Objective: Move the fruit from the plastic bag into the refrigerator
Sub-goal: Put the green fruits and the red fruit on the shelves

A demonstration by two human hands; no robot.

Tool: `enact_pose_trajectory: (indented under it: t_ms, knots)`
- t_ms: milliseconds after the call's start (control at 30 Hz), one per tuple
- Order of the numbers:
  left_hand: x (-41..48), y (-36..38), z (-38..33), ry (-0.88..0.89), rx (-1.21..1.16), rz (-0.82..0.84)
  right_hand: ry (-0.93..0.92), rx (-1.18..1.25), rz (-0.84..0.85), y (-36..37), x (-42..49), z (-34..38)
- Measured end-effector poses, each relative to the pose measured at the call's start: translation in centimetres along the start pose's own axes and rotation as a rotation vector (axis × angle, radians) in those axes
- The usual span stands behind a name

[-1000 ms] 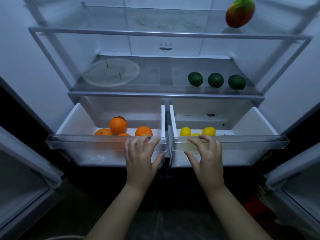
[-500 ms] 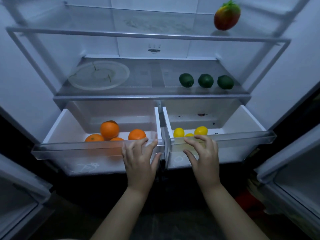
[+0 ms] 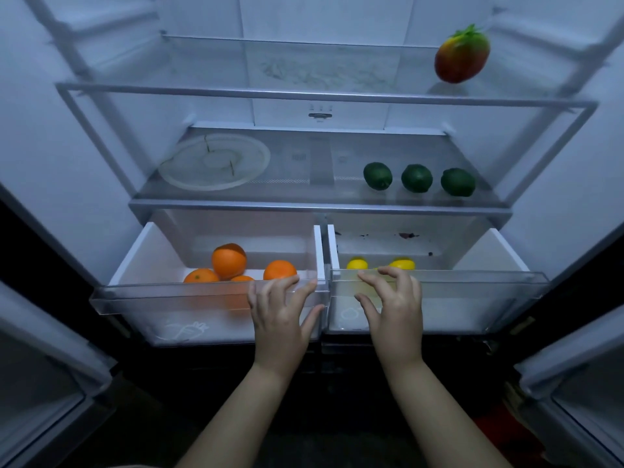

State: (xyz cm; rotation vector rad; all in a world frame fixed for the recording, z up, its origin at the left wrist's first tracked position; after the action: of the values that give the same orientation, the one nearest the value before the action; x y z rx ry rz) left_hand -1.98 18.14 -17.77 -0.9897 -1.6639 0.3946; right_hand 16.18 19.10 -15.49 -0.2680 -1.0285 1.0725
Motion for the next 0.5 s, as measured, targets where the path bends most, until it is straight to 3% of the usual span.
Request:
enact_pose_trajectory:
  t_ms: [500]
  knots:
    - [4.7, 1.7, 2.0, 0.002, -0.091, 0.009, 0.006, -0.011, -0.009, 1.8, 2.4, -0.9]
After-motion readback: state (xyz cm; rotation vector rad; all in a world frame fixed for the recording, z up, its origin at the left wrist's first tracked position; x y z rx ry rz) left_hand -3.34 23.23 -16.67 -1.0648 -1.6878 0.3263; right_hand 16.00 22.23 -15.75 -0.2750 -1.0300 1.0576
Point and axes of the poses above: each hand's wrist, its own x-axis towards the middle knuckle, its own y-axis out of the palm, z = x × y, the point moved 4 cm from there along x, towards the middle knuckle, and after that the axes turned 2 degrees about x, right-handed, at the moved point
